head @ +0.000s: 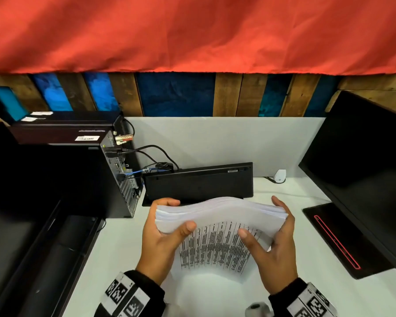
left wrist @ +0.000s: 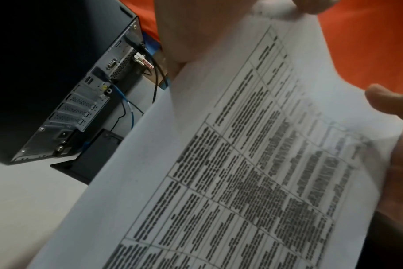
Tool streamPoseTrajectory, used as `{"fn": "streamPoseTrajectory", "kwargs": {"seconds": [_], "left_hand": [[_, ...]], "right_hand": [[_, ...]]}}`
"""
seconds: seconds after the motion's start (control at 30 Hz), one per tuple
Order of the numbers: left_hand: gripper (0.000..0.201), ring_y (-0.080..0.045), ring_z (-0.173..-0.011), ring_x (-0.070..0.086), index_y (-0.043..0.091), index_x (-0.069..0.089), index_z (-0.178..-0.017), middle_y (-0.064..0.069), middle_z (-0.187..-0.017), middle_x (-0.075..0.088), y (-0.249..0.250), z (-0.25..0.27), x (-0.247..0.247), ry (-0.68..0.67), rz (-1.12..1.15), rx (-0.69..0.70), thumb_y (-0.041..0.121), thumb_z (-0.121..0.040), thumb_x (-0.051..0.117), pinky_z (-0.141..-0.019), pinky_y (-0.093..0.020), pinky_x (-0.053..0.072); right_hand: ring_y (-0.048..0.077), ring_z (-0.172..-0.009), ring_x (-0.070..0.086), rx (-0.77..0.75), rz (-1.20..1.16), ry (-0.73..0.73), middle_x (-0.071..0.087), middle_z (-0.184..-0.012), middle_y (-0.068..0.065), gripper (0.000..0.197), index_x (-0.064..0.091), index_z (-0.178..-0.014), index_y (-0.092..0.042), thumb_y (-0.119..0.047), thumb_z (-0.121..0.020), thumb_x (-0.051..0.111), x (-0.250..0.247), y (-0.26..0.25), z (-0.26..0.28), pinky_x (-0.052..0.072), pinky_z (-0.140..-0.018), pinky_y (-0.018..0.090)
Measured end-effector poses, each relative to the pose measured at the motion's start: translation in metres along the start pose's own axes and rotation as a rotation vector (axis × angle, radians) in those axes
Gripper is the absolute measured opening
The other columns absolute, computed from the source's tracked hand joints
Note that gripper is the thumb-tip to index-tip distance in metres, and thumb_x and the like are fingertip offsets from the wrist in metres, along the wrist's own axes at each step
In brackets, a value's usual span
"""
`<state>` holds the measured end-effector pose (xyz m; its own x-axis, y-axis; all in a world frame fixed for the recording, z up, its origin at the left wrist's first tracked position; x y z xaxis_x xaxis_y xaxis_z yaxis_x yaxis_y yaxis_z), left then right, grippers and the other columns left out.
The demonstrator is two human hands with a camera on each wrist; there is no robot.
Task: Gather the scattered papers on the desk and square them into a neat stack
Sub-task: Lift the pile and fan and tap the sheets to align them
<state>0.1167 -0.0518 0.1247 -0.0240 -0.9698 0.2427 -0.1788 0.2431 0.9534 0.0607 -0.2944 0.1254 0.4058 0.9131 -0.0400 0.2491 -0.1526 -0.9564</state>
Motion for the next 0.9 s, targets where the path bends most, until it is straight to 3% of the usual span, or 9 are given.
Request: {"fn": "streamPoseTrajectory", "kwargs": {"seconds": [0.13, 0.2, 0.27, 0.33, 0.43, 0.53, 0.63, 0.73, 0.9], "left_hand": [[0.085, -0.014, -0.079, 0.070, 0.019, 0.058, -0.101, -0.001, -0.086, 0.071, -0.016, -0.004, -0.009, -0.007, -0.028, -0.057, 0.051, -0.032, 0.094, -0.067, -0.024, 0.057], [0.091, -0.016, -0.089, 0.072, 0.014, 0.060, -0.109, -0.003, -0.094, 0.074, -0.031, -0.005, -0.008, -0.064, -0.044, -0.128, 0.047, -0.032, 0.095, -0.077, -0.028, 0.059], [0.081, -0.024, -0.098, 0.072, 0.008, 0.066, -0.109, -0.009, -0.102, 0.076, -0.045, -0.001, 0.000, -0.132, -0.079, -0.202, 0.030, -0.038, 0.097, -0.087, -0.034, 0.058], [0.059, -0.027, -0.098, 0.073, 0.009, 0.071, -0.102, -0.011, -0.100, 0.077, -0.048, 0.001, 0.004, -0.138, -0.107, -0.220, 0.009, -0.048, 0.095, -0.085, -0.033, 0.059], [0.050, -0.025, -0.096, 0.073, 0.007, 0.072, -0.100, -0.011, -0.100, 0.077, -0.037, -0.004, 0.012, -0.138, -0.107, -0.182, 0.000, -0.054, 0.091, -0.084, -0.035, 0.059], [0.047, -0.021, -0.091, 0.075, 0.005, 0.070, -0.101, -0.009, -0.097, 0.077, -0.027, -0.013, 0.009, -0.096, -0.074, -0.184, -0.006, -0.057, 0.083, -0.076, -0.028, 0.059], [0.052, -0.023, -0.095, 0.074, 0.005, 0.068, -0.106, -0.009, -0.099, 0.077, -0.042, -0.012, 0.003, -0.157, -0.112, -0.248, -0.002, -0.057, 0.086, -0.081, -0.032, 0.059], [0.036, -0.007, -0.077, 0.075, 0.007, 0.067, -0.090, 0.002, -0.076, 0.078, -0.070, 0.003, -0.006, -0.176, -0.204, -0.374, -0.011, -0.063, 0.082, -0.079, -0.026, 0.060], [0.039, -0.020, -0.093, 0.074, 0.010, 0.072, -0.096, -0.005, -0.095, 0.078, -0.082, 0.000, -0.015, -0.063, -0.180, -0.343, -0.013, -0.065, 0.078, -0.085, -0.033, 0.058]], "right_hand": [[0.000, -0.092, 0.065, 0.083, -0.050, 0.012, 0.065, -0.101, -0.023, 0.067, 0.048, -0.115, -0.032, -0.025, -0.060, 0.086, -0.010, 0.021, -0.006, 0.054, -0.077, 0.015], [0.012, -0.092, 0.071, 0.210, -0.090, -0.092, 0.074, -0.099, -0.008, 0.065, 0.060, -0.112, -0.022, -0.027, -0.056, 0.091, 0.000, 0.041, -0.005, 0.058, -0.080, 0.030], [0.019, -0.093, 0.073, 0.308, -0.100, -0.199, 0.077, -0.096, 0.001, 0.057, 0.067, -0.106, -0.018, -0.015, -0.054, 0.091, 0.012, 0.054, 0.002, 0.059, -0.081, 0.035], [0.019, -0.089, 0.074, 0.330, -0.086, -0.198, 0.077, -0.090, 0.002, 0.050, 0.071, -0.096, -0.017, -0.002, -0.052, 0.088, 0.015, 0.056, 0.001, 0.059, -0.078, 0.033], [0.014, -0.079, 0.074, 0.297, -0.117, -0.141, 0.078, -0.081, 0.000, 0.040, 0.072, -0.083, -0.017, 0.008, -0.054, 0.085, 0.010, 0.049, -0.011, 0.059, -0.067, 0.024], [0.012, -0.076, 0.074, 0.266, -0.166, -0.119, 0.077, -0.081, 0.001, 0.039, 0.072, -0.086, -0.011, 0.010, -0.056, 0.083, 0.006, 0.041, -0.019, 0.058, -0.064, 0.021], [0.020, -0.082, 0.075, 0.328, -0.168, -0.171, 0.077, -0.087, 0.007, 0.049, 0.070, -0.096, -0.003, 0.002, -0.050, 0.087, 0.002, 0.059, -0.016, 0.059, -0.065, 0.026], [0.026, -0.087, 0.074, 0.461, -0.115, -0.259, 0.077, -0.090, 0.008, 0.049, 0.072, -0.094, -0.006, 0.000, -0.048, 0.088, 0.008, 0.093, -0.002, 0.061, -0.071, 0.030], [0.017, -0.086, 0.073, 0.419, -0.112, -0.166, 0.077, -0.084, 0.000, 0.041, 0.072, -0.085, -0.016, 0.014, -0.059, 0.080, 0.008, 0.093, -0.008, 0.060, -0.072, 0.026]]}}
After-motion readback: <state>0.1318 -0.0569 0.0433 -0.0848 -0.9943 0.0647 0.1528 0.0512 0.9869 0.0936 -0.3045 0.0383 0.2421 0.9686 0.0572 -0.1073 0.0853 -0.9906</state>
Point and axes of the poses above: each hand's wrist, its own z-axis away from the middle knuckle, its own x-axis out of the palm, y = z × x, the point moved 10 cm from there along -z, towards the middle knuckle
